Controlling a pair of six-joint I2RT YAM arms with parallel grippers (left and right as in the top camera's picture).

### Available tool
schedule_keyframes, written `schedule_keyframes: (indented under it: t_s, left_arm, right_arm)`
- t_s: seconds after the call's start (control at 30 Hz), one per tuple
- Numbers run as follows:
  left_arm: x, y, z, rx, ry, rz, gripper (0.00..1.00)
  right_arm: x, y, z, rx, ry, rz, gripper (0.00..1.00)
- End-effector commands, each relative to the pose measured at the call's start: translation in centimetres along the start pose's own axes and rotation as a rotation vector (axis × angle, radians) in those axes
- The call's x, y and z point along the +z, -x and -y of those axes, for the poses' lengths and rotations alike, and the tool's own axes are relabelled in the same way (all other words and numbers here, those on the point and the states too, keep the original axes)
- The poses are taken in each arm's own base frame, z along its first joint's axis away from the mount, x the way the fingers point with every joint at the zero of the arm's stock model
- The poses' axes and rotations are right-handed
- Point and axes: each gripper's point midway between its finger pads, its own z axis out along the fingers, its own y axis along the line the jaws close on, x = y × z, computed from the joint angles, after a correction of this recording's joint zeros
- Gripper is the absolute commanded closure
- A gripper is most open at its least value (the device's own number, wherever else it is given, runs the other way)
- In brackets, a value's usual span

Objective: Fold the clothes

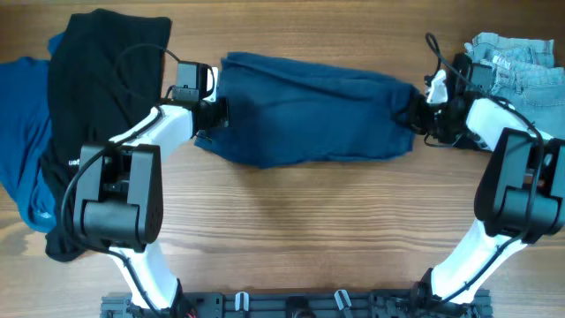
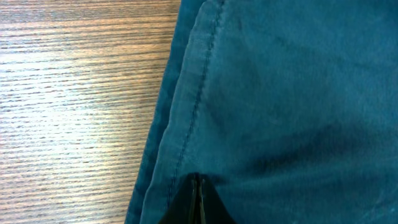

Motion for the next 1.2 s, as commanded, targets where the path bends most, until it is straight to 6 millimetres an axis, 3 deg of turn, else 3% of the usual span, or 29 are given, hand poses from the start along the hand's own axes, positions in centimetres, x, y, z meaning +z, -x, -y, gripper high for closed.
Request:
schedule_keyframes:
  t_s: [0.0, 0.17, 0.37, 0.43, 0.57, 0.7, 0.9, 1.07, 1.17]
  left_arm:
    - [2.2, -4.2, -0.7, -0.021, 0.032, -0.111, 0.96]
    - [2.2, -4.0, -0.7, -0.035, 0.032, -0.102, 0.96]
    - [2.2, -3.9, -0.6, -0.035, 0.031, -0.099, 0.96]
    - [2.2, -3.9, -0.6, -0.035, 0.031, -0.099, 0.96]
    - [2.2, -3.9, -0.6, -0.039, 0.031, -0.099, 0.96]
    - [2.2, -3.9, -0.6, -0.039, 0.031, -0.099, 0.96]
    - [2.2, -3.9, -0.6, -0.039, 0.031, -0.099, 0.96]
    - [2.1, -3.9, -1.1, -0.039, 0.056, -0.098, 0.96]
    - [0.4, -3.4, -2.9, -0.088, 0.131, -0.090, 0.96]
  right_arm:
    - [-3.3, 2.3, -5.3, -0.122, 0.058, 0.068, 0.96]
    - [-4.0, 0.4, -13.3, -0.216, 0.124, 0.060, 0.96]
    - [1.6, -4.1, -25.8, -0.355, 0.196, 0.081, 0.96]
    - [2.6, -5.1, -28.8, -0.370, 0.220, 0.119, 0.96]
    - [3.9, -5.6, -32.7, -0.347, 0.226, 0.240, 0.96]
    - [5.7, -6.5, -34.4, -0.309, 0.256, 0.270, 0.96]
    - [9.4, -8.1, -34.6, -0.254, 0.281, 0.234, 0.96]
    - [9.7, -8.0, -34.7, -0.238, 0.289, 0.239, 0.96]
    - [9.7, -8.0, -34.8, -0.239, 0.293, 0.236, 0.96]
